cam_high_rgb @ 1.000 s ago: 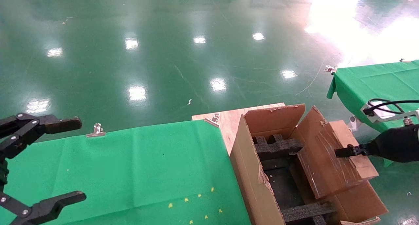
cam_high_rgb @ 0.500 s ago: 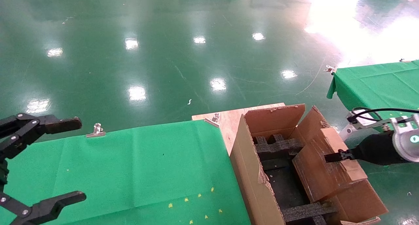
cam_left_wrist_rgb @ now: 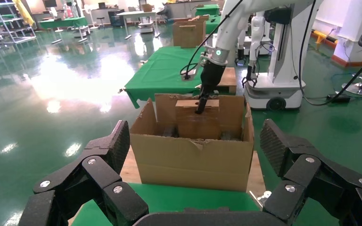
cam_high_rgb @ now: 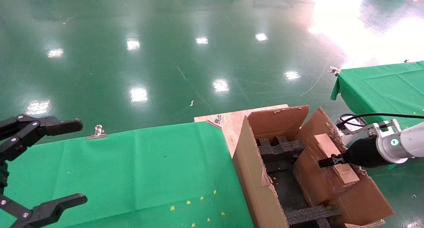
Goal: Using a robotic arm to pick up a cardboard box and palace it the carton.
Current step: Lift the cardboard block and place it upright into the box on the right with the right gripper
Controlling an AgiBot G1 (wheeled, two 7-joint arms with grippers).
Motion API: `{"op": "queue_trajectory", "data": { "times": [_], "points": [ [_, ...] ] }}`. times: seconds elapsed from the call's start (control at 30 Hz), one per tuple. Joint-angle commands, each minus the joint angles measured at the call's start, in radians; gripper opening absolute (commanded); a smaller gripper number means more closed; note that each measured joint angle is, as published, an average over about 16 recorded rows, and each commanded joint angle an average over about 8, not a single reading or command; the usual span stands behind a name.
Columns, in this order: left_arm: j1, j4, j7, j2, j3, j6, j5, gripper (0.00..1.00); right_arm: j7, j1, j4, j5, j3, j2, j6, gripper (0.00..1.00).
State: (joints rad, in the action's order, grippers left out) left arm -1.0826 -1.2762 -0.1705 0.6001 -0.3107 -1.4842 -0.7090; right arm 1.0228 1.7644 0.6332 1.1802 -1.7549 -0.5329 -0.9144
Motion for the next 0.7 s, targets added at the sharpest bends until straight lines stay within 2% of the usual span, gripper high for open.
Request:
{"op": "queue_trajectory", "data": {
  "times": [0.03,0.7],
  "points": [
    [0.000,0.000,0.000,0.000,0.000,0.000,0.000,1.00,-0.020,-0.018,-0.032,-0.014,0.003,-0.020,0.002,0.00],
    [0.000,0.000,0.000,0.000,-0.001,0.000,0.001,1.00,-0.205,-0.165,-0.318,-0.090,0.034,-0.206,0.007,0.00]
  ]
}}
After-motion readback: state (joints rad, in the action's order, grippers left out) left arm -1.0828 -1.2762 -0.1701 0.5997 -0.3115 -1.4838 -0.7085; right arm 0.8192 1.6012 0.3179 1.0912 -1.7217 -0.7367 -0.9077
